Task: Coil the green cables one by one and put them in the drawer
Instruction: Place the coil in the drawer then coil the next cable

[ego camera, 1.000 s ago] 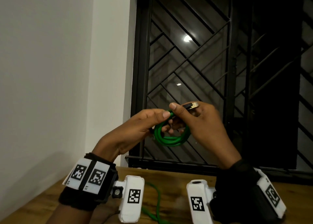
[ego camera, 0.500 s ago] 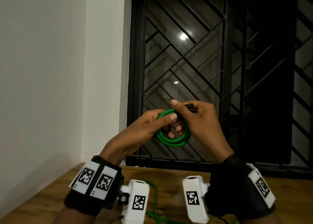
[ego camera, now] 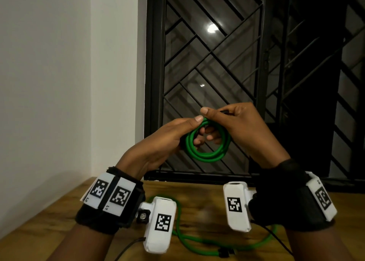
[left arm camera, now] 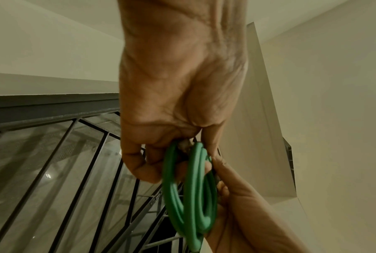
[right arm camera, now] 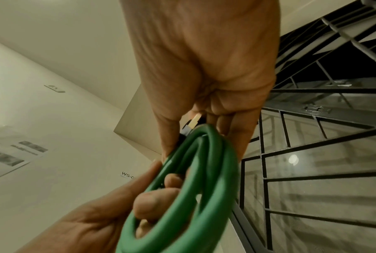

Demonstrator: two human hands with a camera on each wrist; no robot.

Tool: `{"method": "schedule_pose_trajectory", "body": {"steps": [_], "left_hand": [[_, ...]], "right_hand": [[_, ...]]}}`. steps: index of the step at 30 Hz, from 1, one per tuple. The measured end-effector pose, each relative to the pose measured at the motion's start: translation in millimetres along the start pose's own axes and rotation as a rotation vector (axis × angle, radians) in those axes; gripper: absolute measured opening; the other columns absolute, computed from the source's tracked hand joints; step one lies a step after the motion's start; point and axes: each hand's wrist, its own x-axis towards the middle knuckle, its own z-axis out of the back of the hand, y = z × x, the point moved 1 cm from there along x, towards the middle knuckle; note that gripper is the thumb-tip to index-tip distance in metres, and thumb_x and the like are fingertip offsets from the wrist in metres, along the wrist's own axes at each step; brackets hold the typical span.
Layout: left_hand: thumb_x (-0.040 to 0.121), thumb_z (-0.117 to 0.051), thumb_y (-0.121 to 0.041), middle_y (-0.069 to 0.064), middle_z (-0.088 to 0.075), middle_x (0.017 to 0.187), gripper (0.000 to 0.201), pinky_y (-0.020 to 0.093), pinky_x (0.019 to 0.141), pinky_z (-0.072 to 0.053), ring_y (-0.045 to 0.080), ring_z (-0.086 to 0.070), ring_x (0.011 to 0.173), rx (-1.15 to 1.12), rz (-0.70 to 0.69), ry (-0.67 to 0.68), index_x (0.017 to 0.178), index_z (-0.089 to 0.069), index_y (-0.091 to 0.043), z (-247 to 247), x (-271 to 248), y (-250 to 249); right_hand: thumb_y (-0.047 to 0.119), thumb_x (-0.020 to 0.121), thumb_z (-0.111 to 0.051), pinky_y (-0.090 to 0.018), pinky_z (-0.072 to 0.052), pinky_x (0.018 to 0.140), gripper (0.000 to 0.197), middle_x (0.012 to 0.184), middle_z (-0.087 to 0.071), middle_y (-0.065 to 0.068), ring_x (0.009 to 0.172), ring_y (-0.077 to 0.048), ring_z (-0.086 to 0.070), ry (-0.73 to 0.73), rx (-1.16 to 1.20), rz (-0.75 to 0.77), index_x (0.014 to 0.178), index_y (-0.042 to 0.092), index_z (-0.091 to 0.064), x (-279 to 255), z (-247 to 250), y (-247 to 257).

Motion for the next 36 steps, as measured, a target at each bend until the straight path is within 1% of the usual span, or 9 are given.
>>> {"method": "schedule_pose_trajectory", "body": {"steps": [2,7,13,17,19,22,28,33,36], "left_hand": [[0.102,-0.043,-0.033,0.0,-0.056,0.072,0.03,0.024,0.072,-0.045,0.008,-0.053,0.066,0.013,0.005,0.004,0.089,-0.062,-0.013,-0.9,0.7,0.5],[0.103,-0.045,-0.021,0.001,-0.058,0.081,0.021,0.025,0.076,-0.047,0.009,-0.056,0.073,-0.023,0.033,0.002,0.103,-0.062,-0.008,-3.8,4.0,3.0],[0.103,-0.044,-0.02,0.001,-0.05,0.075,0.033,0.022,0.07,-0.051,0.006,-0.05,0.066,-0.002,-0.041,0.028,0.116,-0.058,0.007,-17.4,2.9,-5.8],[0.104,-0.045,-0.024,-0.002,-0.05,0.071,0.023,0.023,0.07,-0.05,0.004,-0.049,0.063,0.066,-0.094,0.098,0.097,-0.059,-0.006,-29.9,-0.3,-8.5],[0.103,-0.045,-0.023,-0.001,-0.048,0.072,0.023,0.024,0.069,-0.05,0.004,-0.048,0.062,0.086,-0.119,0.12,0.097,-0.057,-0.004,-35.2,1.0,-6.9],[0.102,-0.046,-0.025,-0.002,-0.049,0.071,0.025,0.025,0.069,-0.051,0.003,-0.049,0.06,0.103,-0.133,0.158,0.091,-0.059,-0.007,-49.2,3.4,0.8],[0.091,-0.061,-0.045,-0.001,-0.05,0.071,0.037,0.031,0.071,-0.048,0.003,-0.05,0.06,0.085,-0.144,0.241,0.088,-0.061,-0.008,-83.0,6.1,19.9],[0.057,-0.071,-0.081,-0.009,-0.056,0.064,0.061,0.029,0.066,-0.053,0.003,-0.053,0.058,0.057,-0.193,0.291,0.077,-0.069,-0.023,-78.5,14.5,25.5],[0.049,-0.072,-0.086,-0.008,-0.056,0.06,0.068,0.021,0.061,-0.056,0.001,-0.053,0.055,0.069,-0.217,0.301,0.076,-0.072,-0.024,-78.5,22.4,30.3]], "right_hand": [[0.032,0.087,-0.075,-0.045,-0.061,0.072,0.033,0.072,-0.075,-0.016,0.064,-0.032,-0.073,0.018,-0.046,-0.003,0.082,-0.001,-0.077,-0.7,3.5,1.7],[0.029,0.085,-0.078,-0.041,-0.061,0.073,0.027,0.071,-0.075,-0.015,0.063,-0.025,-0.072,0.034,-0.176,0.027,0.082,0.003,-0.079,-5.1,9.3,8.7],[0.03,0.087,-0.075,-0.024,-0.056,0.06,0.033,0.076,-0.076,-0.016,0.071,-0.026,-0.075,0.002,-0.188,-0.059,0.086,-0.003,-0.077,-12.5,16.5,15.0],[0.046,0.087,-0.072,-0.032,-0.057,0.065,0.052,0.073,-0.07,-0.012,0.066,-0.019,-0.066,0.006,-0.365,-0.158,0.085,-0.006,-0.073,-28.3,38.9,29.0],[0.047,0.091,-0.066,-0.03,-0.056,0.063,0.05,0.074,-0.061,-0.014,0.068,-0.021,-0.062,-0.032,-0.349,-0.24,0.083,-0.002,-0.072,-45.3,55.9,34.6],[0.048,0.097,-0.056,-0.03,-0.054,0.063,0.051,0.081,-0.07,-0.008,0.075,-0.021,-0.072,-0.06,-0.417,-0.375,0.095,0.0,-0.074,-80.8,85.8,32.7],[0.019,0.098,-0.063,-0.03,-0.057,0.065,0.015,0.086,-0.078,0.0,0.076,-0.014,-0.076,-0.019,-0.753,-0.643,0.095,0.009,-0.074,-167.7,172.6,11.7],[0.012,0.096,-0.063,-0.024,-0.053,0.056,0.013,0.088,-0.078,-0.001,0.073,-0.014,-0.074,0.004,-0.89,-0.99,0.095,0.011,-0.076,-226.7,256.3,-10.1],[0.011,0.095,-0.062,-0.026,-0.054,0.057,0.017,0.087,-0.076,-0.001,0.075,-0.016,-0.072,0.017,-0.95,-1.154,0.091,0.016,-0.078,-261.9,290.9,-26.3]]}}
